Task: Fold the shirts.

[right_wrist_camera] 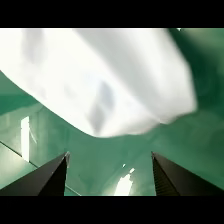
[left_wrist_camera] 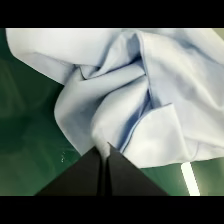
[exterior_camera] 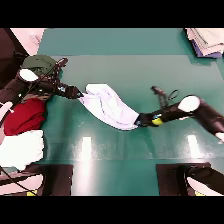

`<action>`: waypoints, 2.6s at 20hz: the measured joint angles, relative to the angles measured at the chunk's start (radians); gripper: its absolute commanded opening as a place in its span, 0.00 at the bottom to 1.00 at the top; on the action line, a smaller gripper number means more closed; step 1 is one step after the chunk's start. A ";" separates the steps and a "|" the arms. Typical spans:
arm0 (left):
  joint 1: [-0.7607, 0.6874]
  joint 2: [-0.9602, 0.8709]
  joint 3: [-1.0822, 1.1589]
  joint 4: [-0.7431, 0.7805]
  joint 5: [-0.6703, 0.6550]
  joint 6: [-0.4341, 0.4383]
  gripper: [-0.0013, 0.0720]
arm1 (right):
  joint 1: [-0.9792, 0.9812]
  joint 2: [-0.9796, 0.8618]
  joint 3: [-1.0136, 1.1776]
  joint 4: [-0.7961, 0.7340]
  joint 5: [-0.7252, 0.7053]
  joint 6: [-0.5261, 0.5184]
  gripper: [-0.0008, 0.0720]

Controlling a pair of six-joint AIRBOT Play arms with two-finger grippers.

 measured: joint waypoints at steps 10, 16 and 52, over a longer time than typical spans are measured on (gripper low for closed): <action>0.050 0.072 0.066 0.020 -0.053 -0.037 0.05 | 0.098 -0.098 0.101 -0.029 -0.185 0.048 0.02; 0.137 0.290 0.315 0.011 -0.178 -0.052 0.05 | -0.119 0.208 0.355 -0.224 0.059 0.111 0.02; 0.153 0.516 -0.367 0.209 0.198 -0.130 0.05 | -0.370 -0.027 0.080 -0.027 0.135 -0.011 0.77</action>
